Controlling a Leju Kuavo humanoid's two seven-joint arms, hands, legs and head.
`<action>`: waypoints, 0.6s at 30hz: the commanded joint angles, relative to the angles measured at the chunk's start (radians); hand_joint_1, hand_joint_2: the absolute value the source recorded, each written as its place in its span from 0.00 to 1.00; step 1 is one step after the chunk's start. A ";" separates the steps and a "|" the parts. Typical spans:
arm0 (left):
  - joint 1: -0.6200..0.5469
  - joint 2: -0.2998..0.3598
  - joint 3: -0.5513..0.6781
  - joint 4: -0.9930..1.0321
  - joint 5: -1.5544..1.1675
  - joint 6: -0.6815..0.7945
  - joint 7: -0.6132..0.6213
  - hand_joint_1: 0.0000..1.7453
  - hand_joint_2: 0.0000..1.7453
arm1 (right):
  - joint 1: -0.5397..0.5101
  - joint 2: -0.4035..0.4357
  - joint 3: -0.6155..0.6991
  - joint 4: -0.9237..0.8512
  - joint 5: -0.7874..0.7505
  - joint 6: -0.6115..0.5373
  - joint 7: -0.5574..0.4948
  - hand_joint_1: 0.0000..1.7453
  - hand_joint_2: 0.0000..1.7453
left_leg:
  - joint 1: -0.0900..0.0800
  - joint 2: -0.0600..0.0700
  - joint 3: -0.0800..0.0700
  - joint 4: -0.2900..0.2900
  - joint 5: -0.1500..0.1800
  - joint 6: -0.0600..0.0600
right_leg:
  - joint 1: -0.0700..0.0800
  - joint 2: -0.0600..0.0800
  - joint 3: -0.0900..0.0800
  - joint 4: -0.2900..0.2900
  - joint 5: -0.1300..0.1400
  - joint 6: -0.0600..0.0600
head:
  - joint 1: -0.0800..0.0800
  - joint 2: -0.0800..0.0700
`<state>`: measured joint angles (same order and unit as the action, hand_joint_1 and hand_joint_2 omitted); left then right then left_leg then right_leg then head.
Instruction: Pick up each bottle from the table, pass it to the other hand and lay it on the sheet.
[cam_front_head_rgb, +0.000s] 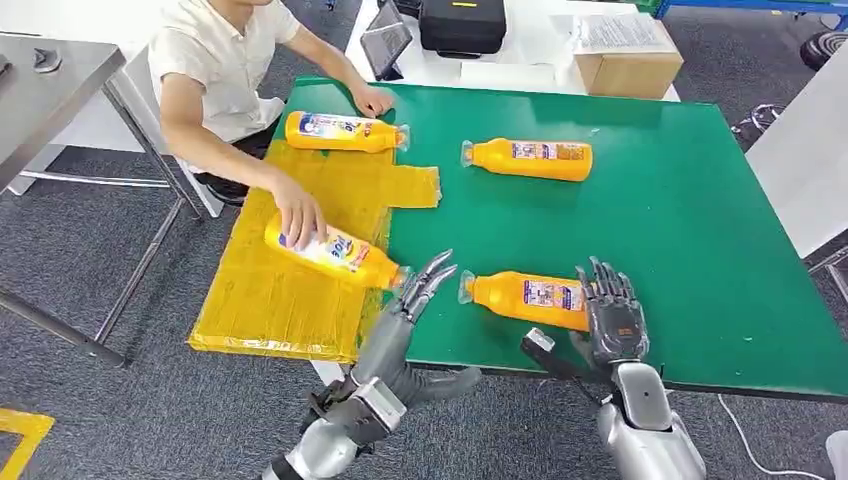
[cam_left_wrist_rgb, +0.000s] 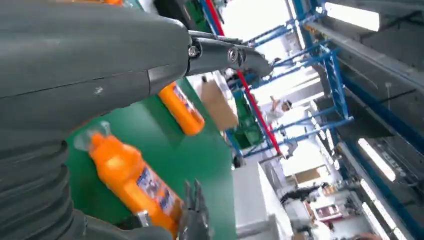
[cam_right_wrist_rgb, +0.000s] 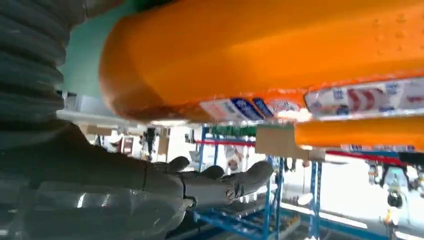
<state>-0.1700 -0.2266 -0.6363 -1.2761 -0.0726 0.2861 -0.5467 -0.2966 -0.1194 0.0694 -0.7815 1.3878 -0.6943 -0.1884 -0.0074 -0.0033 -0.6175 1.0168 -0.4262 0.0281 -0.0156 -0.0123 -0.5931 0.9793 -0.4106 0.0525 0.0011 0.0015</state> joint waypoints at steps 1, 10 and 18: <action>-0.049 0.023 -0.048 0.064 0.026 -0.004 0.019 0.00 1.00 | -0.118 -0.023 0.061 0.277 -0.039 0.041 0.004 0.00 1.00 | 0.001 0.000 0.002 -0.001 0.000 -0.001 | 0.001 0.000 0.003 -0.001 0.000 -0.001 | 0.000 0.000; -0.062 0.031 -0.052 0.068 0.047 -0.015 0.020 0.00 1.00 | -0.162 -0.050 0.064 0.363 -0.114 0.155 -0.012 0.07 1.00 | 0.001 -0.001 0.008 -0.001 0.000 -0.002 | 0.001 -0.001 0.007 -0.002 0.000 -0.002 | 0.000 0.000; -0.065 0.032 -0.054 0.067 0.049 -0.017 0.020 0.00 1.00 | -0.163 -0.045 0.057 0.376 -0.142 0.188 -0.025 0.97 1.00 | 0.001 -0.002 0.010 -0.002 0.001 -0.001 | 0.001 -0.001 0.010 -0.003 0.001 -0.001 | 0.000 0.000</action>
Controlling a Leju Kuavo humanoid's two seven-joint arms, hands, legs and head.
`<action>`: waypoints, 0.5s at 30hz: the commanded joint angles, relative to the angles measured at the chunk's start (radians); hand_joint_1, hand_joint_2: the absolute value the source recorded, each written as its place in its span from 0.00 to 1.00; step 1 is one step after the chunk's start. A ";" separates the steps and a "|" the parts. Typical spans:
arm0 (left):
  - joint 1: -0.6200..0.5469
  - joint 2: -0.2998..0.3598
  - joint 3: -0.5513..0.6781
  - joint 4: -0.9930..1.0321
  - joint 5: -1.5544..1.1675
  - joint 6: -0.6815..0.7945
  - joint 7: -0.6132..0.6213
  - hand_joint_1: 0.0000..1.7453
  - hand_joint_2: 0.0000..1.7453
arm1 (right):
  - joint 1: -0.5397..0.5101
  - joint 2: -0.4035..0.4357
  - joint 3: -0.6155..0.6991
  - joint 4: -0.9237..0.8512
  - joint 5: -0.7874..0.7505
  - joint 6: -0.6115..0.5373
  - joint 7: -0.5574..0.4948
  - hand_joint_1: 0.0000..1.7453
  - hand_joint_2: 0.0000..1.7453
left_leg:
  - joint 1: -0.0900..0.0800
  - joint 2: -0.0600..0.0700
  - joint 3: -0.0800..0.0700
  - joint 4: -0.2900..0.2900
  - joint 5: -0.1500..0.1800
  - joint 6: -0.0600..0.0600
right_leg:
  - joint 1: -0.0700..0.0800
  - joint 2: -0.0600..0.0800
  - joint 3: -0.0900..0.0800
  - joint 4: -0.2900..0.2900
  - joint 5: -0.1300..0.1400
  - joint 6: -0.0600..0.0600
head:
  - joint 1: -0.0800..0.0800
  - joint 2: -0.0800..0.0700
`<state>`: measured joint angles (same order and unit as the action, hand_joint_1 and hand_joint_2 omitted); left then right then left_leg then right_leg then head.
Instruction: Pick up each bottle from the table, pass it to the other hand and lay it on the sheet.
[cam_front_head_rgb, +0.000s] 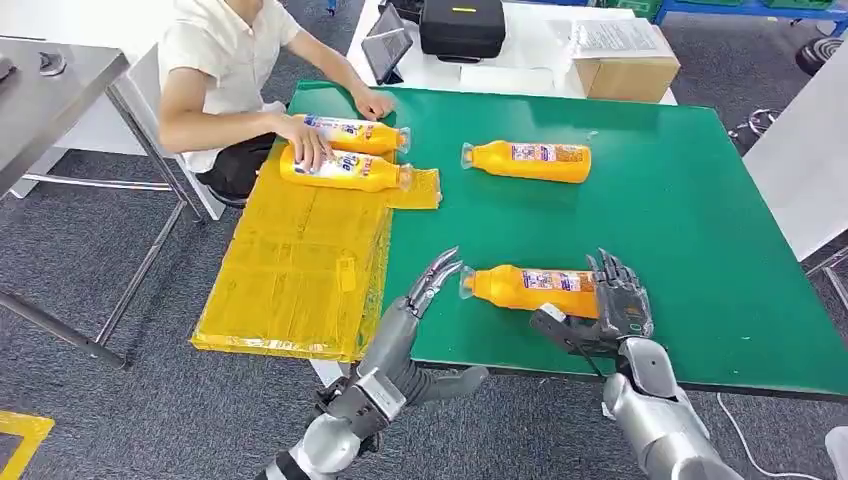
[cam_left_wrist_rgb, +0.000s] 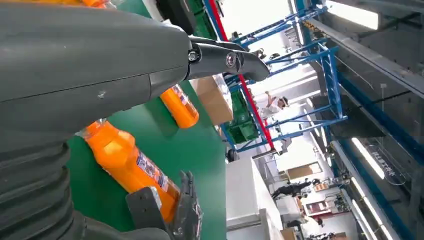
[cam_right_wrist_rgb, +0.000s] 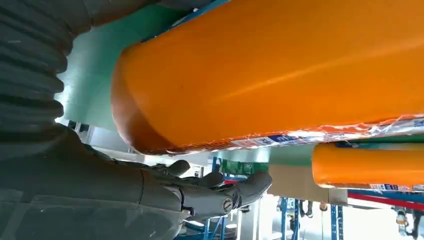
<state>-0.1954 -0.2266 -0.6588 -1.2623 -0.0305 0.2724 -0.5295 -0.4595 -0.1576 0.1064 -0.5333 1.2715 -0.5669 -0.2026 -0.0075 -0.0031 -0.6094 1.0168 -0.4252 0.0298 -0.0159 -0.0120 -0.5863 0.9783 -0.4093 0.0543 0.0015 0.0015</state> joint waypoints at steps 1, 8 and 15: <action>-0.042 0.033 -0.031 0.054 0.008 -0.004 0.002 0.00 1.00 | 0.000 -0.008 0.021 0.130 -0.031 0.073 -0.018 1.00 1.00 | 0.001 -0.002 0.002 -0.001 0.000 -0.002 | 0.001 -0.001 0.003 -0.001 0.000 -0.002 | 0.000 0.000; -0.045 0.029 -0.028 0.058 0.016 -0.009 -0.006 0.00 1.00 | 0.064 -0.006 -0.025 0.110 -0.221 0.200 -0.194 0.98 1.00 | 0.002 -0.004 0.004 -0.002 0.000 -0.002 | 0.002 -0.003 0.005 -0.003 0.000 -0.002 | 0.000 0.000; -0.035 0.024 -0.002 0.046 0.037 0.003 -0.027 0.00 1.00 | 0.107 0.005 -0.025 0.078 -0.324 0.229 -0.263 1.00 1.00 | 0.003 -0.003 0.007 -0.003 0.000 -0.003 | 0.003 -0.002 0.008 -0.004 0.000 -0.003 | 0.000 0.000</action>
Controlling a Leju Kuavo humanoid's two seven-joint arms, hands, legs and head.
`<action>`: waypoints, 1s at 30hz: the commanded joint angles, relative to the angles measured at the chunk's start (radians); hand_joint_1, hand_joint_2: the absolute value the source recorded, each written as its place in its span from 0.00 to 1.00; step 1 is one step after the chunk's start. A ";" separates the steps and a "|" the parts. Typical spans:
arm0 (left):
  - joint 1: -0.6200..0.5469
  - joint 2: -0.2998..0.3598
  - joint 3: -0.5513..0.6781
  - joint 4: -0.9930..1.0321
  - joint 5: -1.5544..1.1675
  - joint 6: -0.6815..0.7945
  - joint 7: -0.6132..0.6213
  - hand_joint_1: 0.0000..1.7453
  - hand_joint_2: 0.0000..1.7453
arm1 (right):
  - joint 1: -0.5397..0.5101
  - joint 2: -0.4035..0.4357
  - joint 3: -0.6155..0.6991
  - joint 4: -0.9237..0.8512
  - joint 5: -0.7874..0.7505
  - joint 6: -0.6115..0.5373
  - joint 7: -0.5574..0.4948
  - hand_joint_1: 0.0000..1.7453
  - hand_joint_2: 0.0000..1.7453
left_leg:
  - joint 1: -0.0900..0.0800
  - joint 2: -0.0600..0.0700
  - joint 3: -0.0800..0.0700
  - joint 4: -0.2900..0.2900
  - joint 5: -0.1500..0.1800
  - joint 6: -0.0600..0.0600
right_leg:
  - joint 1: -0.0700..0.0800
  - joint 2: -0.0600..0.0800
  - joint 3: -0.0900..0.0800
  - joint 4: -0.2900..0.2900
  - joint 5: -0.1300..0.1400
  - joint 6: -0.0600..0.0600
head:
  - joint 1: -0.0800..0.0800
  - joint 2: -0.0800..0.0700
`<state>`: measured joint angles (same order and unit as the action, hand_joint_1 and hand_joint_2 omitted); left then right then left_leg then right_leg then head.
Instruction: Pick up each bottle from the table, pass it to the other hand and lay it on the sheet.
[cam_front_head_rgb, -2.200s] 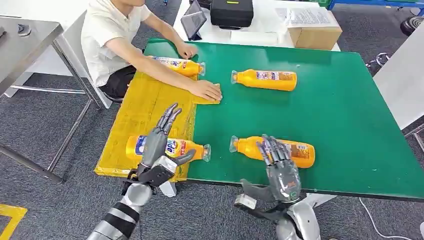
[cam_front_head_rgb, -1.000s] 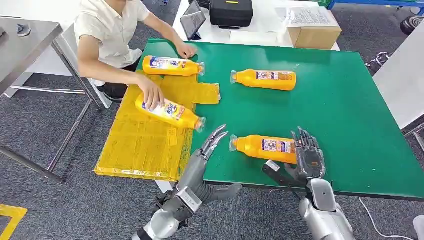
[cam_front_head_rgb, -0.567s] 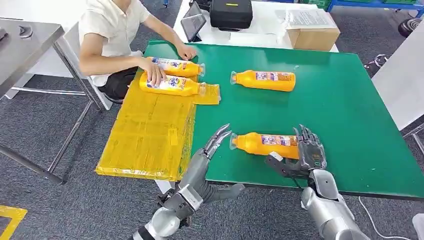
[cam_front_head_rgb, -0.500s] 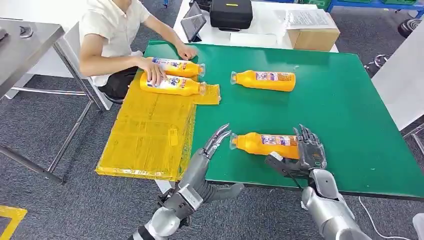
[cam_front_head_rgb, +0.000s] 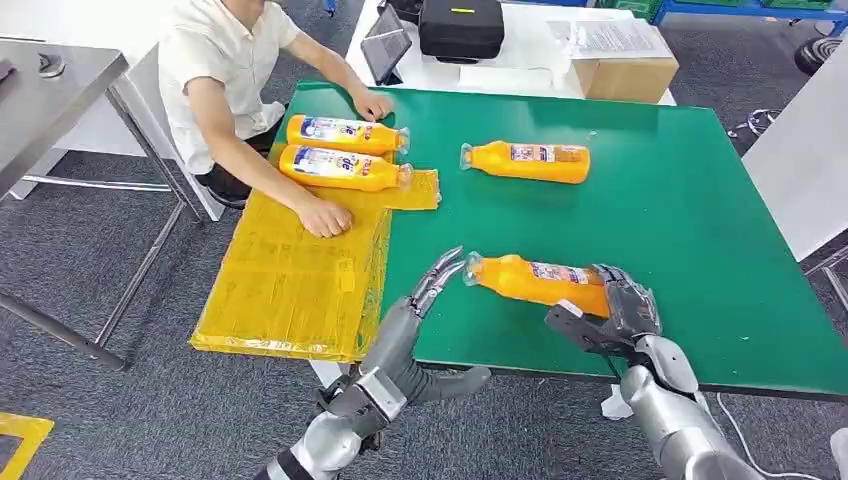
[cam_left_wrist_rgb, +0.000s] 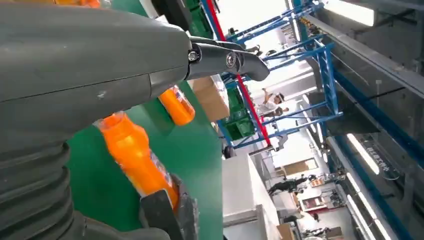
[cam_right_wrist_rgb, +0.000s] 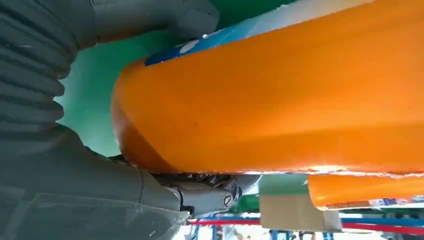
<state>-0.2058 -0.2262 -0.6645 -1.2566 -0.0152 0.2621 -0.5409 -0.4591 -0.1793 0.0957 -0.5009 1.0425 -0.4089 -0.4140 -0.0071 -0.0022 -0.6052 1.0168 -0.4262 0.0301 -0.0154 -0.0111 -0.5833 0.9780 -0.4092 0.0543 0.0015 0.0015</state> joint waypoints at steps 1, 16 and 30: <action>-0.016 0.015 0.018 0.033 0.044 0.018 -0.025 0.00 1.00 | 0.115 0.029 -0.008 0.033 -0.117 0.081 -0.073 0.77 1.00 | 0.002 -0.002 0.005 -0.002 -0.001 -0.003 | 0.002 -0.002 0.005 -0.003 0.000 -0.002 | 0.000 0.000; 0.033 -0.010 0.118 -0.024 0.255 0.108 -0.143 0.00 1.00 | 0.169 0.087 -0.038 -0.127 -0.329 0.097 -0.158 1.00 1.00 | 0.003 0.004 0.007 -0.002 -0.003 -0.003 | 0.003 0.005 0.006 -0.001 -0.001 -0.003 | 0.000 0.000; 0.054 -0.005 0.153 -0.031 0.297 0.142 -0.148 0.00 1.00 | 0.179 0.107 -0.050 -0.165 -0.381 0.104 -0.184 1.00 1.00 | 0.003 0.006 0.006 -0.002 -0.003 -0.003 | 0.003 0.007 0.004 -0.001 0.000 -0.003 | 0.000 0.000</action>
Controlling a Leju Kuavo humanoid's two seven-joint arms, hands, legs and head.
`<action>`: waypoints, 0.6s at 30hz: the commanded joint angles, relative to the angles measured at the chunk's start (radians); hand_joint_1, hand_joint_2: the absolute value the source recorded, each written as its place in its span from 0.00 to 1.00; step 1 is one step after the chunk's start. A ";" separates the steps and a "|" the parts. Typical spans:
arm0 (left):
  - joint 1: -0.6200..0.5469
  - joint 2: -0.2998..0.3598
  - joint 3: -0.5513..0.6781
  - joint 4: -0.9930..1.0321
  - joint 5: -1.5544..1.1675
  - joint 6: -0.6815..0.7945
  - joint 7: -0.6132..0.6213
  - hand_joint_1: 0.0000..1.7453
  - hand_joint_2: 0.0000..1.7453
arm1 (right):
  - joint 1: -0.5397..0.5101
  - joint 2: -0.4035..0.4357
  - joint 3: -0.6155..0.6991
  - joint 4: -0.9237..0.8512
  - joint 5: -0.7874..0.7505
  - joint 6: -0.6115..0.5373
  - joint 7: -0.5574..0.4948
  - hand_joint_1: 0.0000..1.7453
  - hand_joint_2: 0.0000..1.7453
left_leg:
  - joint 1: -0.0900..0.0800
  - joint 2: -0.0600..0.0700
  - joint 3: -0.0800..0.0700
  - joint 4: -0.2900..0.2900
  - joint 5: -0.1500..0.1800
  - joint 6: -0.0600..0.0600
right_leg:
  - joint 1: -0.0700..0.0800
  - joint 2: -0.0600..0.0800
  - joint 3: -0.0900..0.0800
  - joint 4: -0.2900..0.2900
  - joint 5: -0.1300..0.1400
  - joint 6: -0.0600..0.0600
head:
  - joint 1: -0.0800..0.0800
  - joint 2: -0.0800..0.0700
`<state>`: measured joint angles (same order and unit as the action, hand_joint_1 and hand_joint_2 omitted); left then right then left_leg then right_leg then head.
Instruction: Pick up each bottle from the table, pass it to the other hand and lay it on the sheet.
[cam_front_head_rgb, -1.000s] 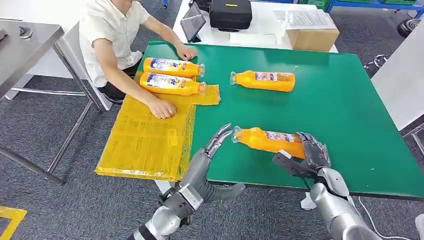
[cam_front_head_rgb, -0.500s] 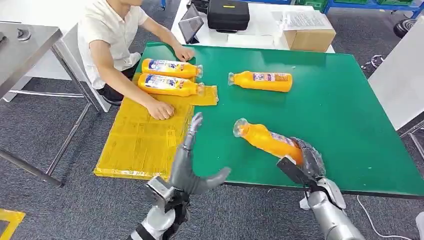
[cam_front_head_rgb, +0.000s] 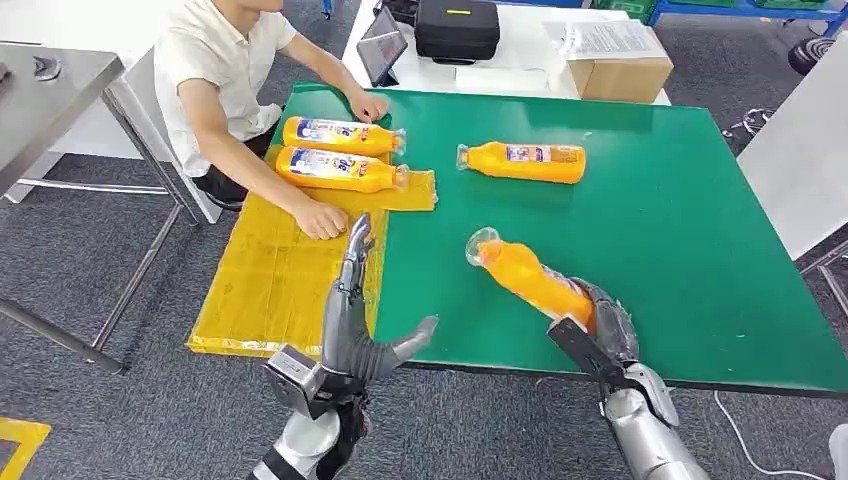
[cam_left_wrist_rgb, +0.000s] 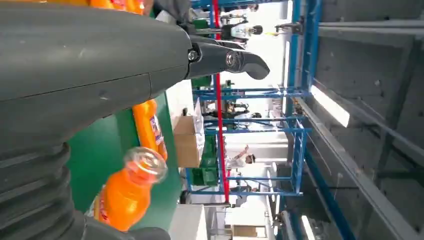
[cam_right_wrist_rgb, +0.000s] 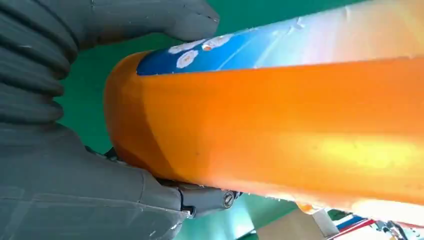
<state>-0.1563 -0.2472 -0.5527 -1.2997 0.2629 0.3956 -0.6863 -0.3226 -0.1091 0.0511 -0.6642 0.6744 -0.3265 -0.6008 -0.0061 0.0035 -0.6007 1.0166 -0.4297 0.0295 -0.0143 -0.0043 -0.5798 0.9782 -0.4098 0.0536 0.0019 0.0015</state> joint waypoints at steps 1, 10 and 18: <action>0.023 -0.010 0.092 0.010 0.085 0.044 0.026 0.00 1.00 | 0.067 0.047 -0.014 -0.058 -0.035 -0.011 -0.011 1.00 1.00 | 0.002 0.000 0.001 -0.001 0.000 -0.002 | 0.002 0.000 0.001 -0.001 0.000 -0.002 | 0.000 0.000; 0.157 0.093 0.090 0.056 0.334 -0.219 0.178 0.00 1.00 | 0.289 0.154 0.174 -0.696 -0.228 -0.141 0.002 0.91 1.00 | 0.000 0.004 -0.005 -0.002 -0.002 -0.003 | 0.000 0.005 -0.006 0.002 -0.002 -0.003 | 0.000 0.000; 0.019 0.034 0.104 0.234 0.386 -0.321 0.242 0.00 1.00 | 0.167 0.203 0.500 -0.480 -0.219 -0.205 -0.013 0.94 1.00 | 0.002 0.003 -0.014 -0.001 0.000 -0.003 | 0.001 0.004 -0.013 0.001 0.000 -0.002 | 0.000 0.000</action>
<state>-0.0269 -0.2079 -0.4665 -1.2382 0.6310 0.0606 -0.4406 -0.0725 0.0458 0.2542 -1.2284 0.4849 -0.4418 -0.6054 -0.0056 0.0022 -0.6174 1.0162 -0.4288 0.0288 -0.0142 -0.0049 -0.5950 0.9797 -0.4105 0.0530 0.0019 0.0015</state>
